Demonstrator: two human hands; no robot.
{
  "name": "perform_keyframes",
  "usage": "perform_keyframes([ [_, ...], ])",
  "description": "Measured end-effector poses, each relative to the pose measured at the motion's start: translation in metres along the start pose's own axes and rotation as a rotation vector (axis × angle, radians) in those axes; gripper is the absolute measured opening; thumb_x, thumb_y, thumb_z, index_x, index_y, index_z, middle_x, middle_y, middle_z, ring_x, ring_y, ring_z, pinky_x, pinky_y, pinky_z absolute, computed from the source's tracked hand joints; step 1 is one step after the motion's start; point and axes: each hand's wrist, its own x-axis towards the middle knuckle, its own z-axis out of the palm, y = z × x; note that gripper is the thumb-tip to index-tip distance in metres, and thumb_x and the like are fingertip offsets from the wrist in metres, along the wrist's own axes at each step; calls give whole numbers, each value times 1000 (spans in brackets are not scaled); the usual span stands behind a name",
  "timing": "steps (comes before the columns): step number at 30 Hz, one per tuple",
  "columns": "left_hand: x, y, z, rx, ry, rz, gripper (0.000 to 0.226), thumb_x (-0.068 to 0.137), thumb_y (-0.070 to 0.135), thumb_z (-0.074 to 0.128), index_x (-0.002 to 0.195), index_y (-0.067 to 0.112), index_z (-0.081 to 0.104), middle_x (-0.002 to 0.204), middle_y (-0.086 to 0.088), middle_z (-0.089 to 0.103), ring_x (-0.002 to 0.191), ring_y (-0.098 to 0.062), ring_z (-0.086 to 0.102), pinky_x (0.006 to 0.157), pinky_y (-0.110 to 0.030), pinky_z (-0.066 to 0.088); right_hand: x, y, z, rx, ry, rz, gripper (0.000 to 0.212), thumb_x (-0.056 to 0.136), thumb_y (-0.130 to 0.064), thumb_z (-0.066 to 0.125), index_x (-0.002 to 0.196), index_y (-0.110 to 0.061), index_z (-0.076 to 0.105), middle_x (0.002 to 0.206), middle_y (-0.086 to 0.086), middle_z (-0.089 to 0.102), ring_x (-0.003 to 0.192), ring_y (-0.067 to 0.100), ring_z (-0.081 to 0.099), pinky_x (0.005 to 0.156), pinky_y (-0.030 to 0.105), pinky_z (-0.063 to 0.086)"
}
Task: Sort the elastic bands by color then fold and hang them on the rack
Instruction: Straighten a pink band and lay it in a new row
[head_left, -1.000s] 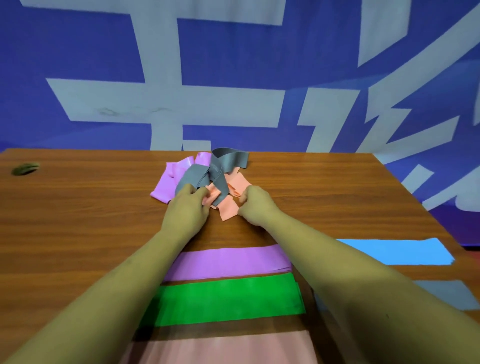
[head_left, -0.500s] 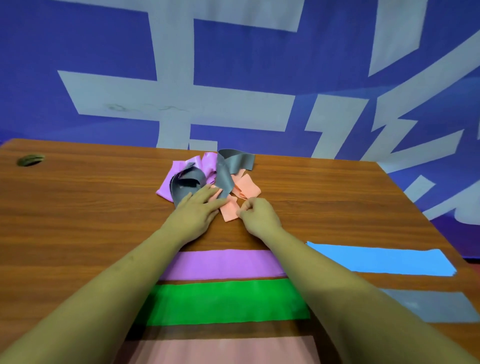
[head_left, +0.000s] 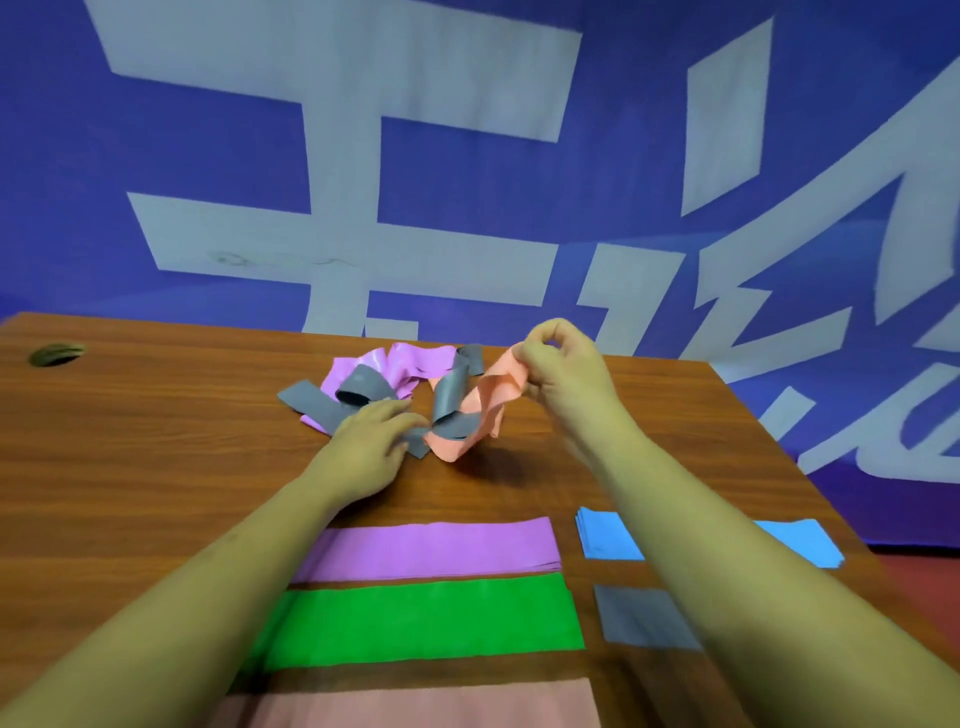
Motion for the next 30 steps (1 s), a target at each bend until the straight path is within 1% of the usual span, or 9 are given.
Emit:
perform_keyframes([
  [4, -2, 48, -36, -356, 181, -112, 26, 95, 21, 52, 117, 21, 66, 121, 7, 62, 117, -14, 54, 105, -41, 42, -13, -41, 5, -271, -92, -39, 18, 85, -1, 50, 87, -17, 57, 62, 1, 56, 59, 18, 52, 58, 31, 41],
  [7, -8, 103, -81, -909, 80, -136, 35, 96, 45, 53, 125, 28, 61, 123, 10, 65, 121, -8, 56, 108, -33, 40, -25, -73, 8, -243, -191, -72, 22, 85, 3, 49, 90, -16, 59, 58, -1, 52, 49, 12, 48, 49, 22, 39],
  [9, -15, 130, -103, -1069, 1, -44, 51, 91, 57, 52, 133, 28, 55, 128, 4, 64, 124, -14, 56, 107, -36, 41, -36, -93, 8, -215, -259, -89, 24, 85, 4, 48, 95, -14, 60, 64, 3, 51, 53, 15, 47, 49, 22, 40],
  [13, -38, 173, -128, -1025, -70, 8, 44, 86, 50, 60, 117, 19, 65, 115, -10, 70, 109, -26, 66, 95, -39, 48, -59, -124, -1, -287, -308, -117, 29, 84, 6, 43, 105, -7, 59, 59, 4, 54, 52, 16, 50, 52, 24, 46],
  [16, -54, 188, -135, -1007, -4, -26, 24, 91, 30, 65, 106, 12, 68, 97, -9, 72, 82, -15, 66, 72, -27, 50, -72, -132, -14, -435, -269, -129, 28, 82, 3, 47, 104, -8, 60, 60, 3, 52, 52, 16, 50, 54, 27, 46],
  [19, -69, 198, -138, -1050, 28, -52, 17, 93, 23, 63, 104, 11, 68, 87, -3, 70, 75, -12, 62, 61, -20, 47, -86, -129, -26, -382, -201, -26, 26, 85, -4, 57, 109, -11, 62, 73, 2, 57, 55, 12, 54, 59, 28, 48],
  [21, -78, 205, -139, -1044, 62, -59, 20, 92, 25, 65, 106, 12, 68, 93, -3, 73, 81, -19, 68, 64, -22, 51, -99, -127, -29, -157, -215, 86, 26, 87, -8, 65, 112, -7, 60, 86, 7, 60, 65, 17, 59, 63, 30, 52],
  [24, -89, 212, -136, -1003, 91, -75, 28, 88, 32, 68, 112, 17, 68, 106, -8, 74, 102, -28, 69, 79, -37, 54, -116, -118, -30, -116, -281, 170, 26, 85, -10, 71, 105, -1, 58, 75, 10, 53, 59, 17, 46, 57, 26, 41],
  [30, -111, 216, -129, -887, 93, -78, 30, 80, 37, 75, 103, 19, 66, 97, -1, 71, 89, -14, 66, 74, -31, 53, -136, -106, -28, -141, -201, 225, 23, 86, 3, 63, 109, 8, 66, 80, 19, 58, 77, 29, 50, 78, 38, 49],
])
